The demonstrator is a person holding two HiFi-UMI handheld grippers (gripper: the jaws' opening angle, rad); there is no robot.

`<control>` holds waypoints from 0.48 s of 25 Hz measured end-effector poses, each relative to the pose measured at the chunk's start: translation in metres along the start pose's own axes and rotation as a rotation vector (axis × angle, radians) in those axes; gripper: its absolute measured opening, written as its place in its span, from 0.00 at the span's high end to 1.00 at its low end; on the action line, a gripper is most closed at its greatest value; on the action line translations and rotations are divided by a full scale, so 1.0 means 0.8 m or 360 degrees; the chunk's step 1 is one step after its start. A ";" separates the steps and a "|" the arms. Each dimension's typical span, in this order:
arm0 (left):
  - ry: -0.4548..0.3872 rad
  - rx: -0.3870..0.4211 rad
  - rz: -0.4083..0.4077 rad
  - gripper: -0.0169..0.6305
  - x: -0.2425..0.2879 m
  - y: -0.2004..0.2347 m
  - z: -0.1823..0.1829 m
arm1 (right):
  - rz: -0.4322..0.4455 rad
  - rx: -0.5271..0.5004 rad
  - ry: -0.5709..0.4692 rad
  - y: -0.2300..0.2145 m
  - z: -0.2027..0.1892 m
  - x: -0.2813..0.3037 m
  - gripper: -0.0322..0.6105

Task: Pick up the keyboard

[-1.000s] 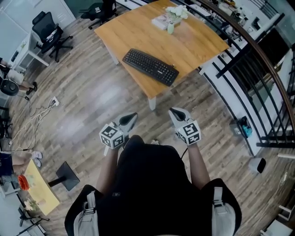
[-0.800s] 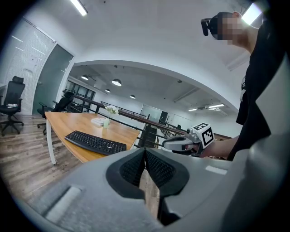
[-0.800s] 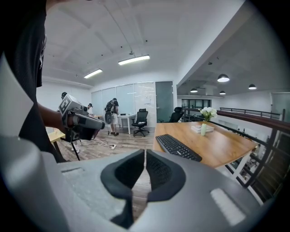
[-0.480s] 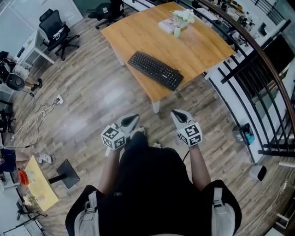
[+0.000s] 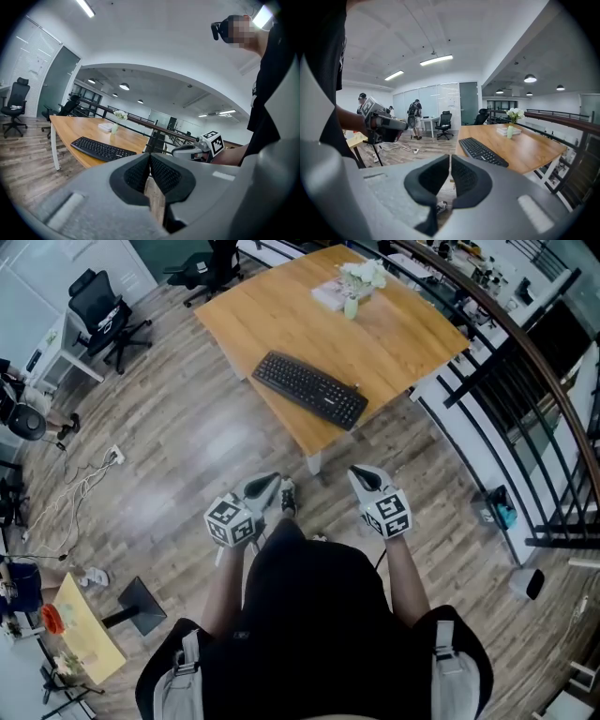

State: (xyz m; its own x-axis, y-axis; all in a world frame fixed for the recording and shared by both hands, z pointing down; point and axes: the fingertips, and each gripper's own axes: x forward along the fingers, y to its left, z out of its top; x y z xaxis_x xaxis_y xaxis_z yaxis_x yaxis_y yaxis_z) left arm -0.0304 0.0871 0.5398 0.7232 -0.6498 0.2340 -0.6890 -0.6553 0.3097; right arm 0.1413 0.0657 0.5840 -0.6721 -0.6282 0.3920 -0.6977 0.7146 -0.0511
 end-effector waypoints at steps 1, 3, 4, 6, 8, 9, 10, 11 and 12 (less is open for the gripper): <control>-0.0002 0.0000 -0.0004 0.95 0.002 0.004 0.002 | -0.0006 -0.0001 -0.0001 -0.002 0.002 0.001 0.93; -0.0008 -0.0003 -0.0009 0.95 0.008 0.012 0.006 | -0.0014 -0.0007 0.0002 -0.006 0.006 0.005 0.93; -0.0010 -0.0006 -0.0012 0.96 0.010 0.016 0.009 | -0.0018 -0.0010 0.0006 -0.009 0.007 0.008 0.93; -0.0012 -0.0012 -0.0020 0.95 0.016 0.024 0.012 | -0.0028 -0.0005 0.0016 -0.016 0.008 0.015 0.93; -0.0009 -0.0015 -0.0027 0.95 0.019 0.033 0.014 | -0.0033 0.0004 0.0022 -0.020 0.011 0.022 0.93; -0.0007 -0.0019 -0.0026 0.95 0.020 0.037 0.015 | -0.0032 0.0006 0.0026 -0.020 0.012 0.026 0.93; -0.0005 -0.0024 -0.0023 0.95 0.020 0.042 0.015 | -0.0029 0.0005 0.0031 -0.020 0.013 0.030 0.93; -0.0004 -0.0028 -0.0019 0.95 0.020 0.047 0.015 | -0.0024 0.0003 0.0035 -0.020 0.014 0.034 0.93; -0.0005 -0.0033 -0.0016 0.95 0.020 0.052 0.016 | -0.0021 -0.0001 0.0037 -0.020 0.016 0.039 0.93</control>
State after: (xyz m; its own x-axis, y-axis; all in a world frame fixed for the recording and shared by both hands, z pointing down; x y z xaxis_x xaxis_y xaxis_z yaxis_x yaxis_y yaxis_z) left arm -0.0477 0.0447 0.5449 0.7297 -0.6447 0.2277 -0.6807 -0.6535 0.3310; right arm 0.1285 0.0308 0.5854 -0.6570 -0.6301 0.4138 -0.7061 0.7066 -0.0451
